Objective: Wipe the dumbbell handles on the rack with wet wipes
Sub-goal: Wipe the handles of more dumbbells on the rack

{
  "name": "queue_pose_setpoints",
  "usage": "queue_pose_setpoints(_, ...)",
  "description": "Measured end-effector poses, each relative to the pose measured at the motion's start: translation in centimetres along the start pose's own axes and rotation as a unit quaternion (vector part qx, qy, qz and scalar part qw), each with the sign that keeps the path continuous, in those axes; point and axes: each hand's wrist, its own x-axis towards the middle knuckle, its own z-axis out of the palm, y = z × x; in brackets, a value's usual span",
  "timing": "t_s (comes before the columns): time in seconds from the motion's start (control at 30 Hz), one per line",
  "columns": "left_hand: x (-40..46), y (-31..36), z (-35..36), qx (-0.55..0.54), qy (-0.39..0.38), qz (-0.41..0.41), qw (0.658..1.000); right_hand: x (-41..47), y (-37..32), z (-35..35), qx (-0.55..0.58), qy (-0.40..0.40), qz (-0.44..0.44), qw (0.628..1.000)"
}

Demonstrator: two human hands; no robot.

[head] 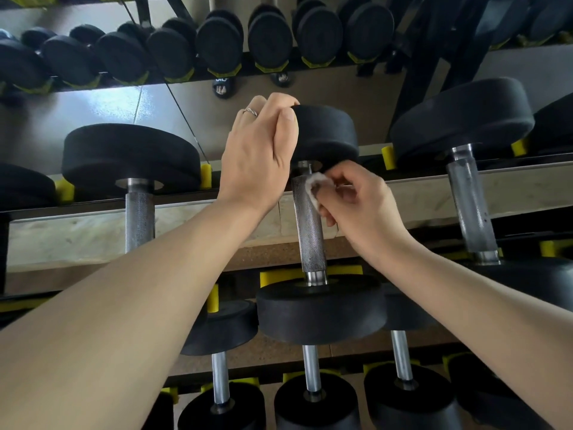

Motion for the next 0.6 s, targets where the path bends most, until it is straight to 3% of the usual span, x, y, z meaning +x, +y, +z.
queue_pose_setpoints(0.17, 0.1, 0.0, 0.2, 0.004, 0.012, 0.002, 1.000, -3.4, 0.6, -2.0, -0.017, -0.134, 0.024, 0.991)
queue_pose_setpoints(0.37, 0.1, -0.1, 0.1, 0.004, 0.008, 0.005, 1.000, 0.1, -0.7, 0.4, 0.066, 0.016, 0.051, 0.996)
queue_pose_setpoints(0.53, 0.0, 0.0, 0.2, 0.010, 0.014, 0.008, 1.000, -3.0, 0.1, -1.8, 0.010, -0.108, 0.070, 0.992)
queue_pose_setpoints(0.6, 0.1, -0.1, 0.2, 0.012, 0.016, 0.012, 1.000, -1.5, -0.2, -1.6, 0.021, -0.075, 0.064, 0.995)
